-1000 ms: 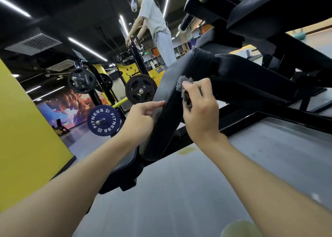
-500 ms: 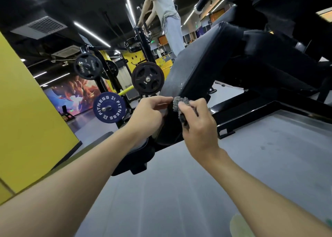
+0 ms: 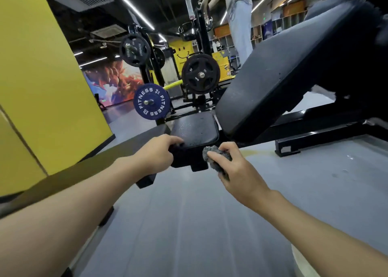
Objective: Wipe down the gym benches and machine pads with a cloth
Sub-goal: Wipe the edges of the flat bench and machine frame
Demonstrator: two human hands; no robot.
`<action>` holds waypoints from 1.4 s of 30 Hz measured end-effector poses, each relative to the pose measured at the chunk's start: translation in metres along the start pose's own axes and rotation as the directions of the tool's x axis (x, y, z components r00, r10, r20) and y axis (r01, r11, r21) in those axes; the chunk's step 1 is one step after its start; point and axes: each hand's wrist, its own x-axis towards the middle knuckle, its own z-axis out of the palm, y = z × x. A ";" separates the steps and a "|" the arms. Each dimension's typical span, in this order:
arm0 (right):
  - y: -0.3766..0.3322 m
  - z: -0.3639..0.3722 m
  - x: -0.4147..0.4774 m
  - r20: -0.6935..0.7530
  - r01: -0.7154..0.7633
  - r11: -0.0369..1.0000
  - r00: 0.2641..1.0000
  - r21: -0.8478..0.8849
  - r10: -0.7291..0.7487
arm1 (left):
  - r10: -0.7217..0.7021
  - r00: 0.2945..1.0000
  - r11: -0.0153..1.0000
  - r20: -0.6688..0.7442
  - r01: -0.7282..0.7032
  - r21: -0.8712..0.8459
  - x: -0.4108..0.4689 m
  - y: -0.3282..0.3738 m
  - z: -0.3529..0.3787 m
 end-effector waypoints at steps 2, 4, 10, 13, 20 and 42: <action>-0.001 0.011 0.010 -0.021 0.015 0.999 1.000 -0.048 -0.016 | 0.044 0.999 0.999 -0.032 -0.044 -0.008 -0.006 -0.010 0.005; -0.002 0.022 0.015 -0.097 0.016 0.994 0.995 -0.112 -0.027 | 0.084 0.995 0.996 -0.056 -0.085 -0.011 -0.004 -0.016 0.010; -0.056 0.071 0.040 -0.125 0.153 0.950 0.973 -0.274 -0.193 | 0.144 0.978 0.984 -0.151 -0.158 -0.086 -0.001 -0.045 0.024; -0.044 0.057 0.040 -0.042 0.252 0.903 0.958 -0.347 -0.284 | 0.159 0.969 0.971 -0.186 -0.188 -0.150 0.000 -0.057 0.031; -0.023 0.046 0.013 -0.245 -0.069 0.948 0.970 -0.312 -0.010 | 0.237 0.960 0.926 -0.151 -0.270 -0.264 -0.005 -0.068 0.037; -0.160 0.069 0.106 0.504 -0.414 0.893 0.817 0.174 0.280 | -0.341 0.939 0.209 -0.051 0.023 -0.978 -0.056 -0.127 0.051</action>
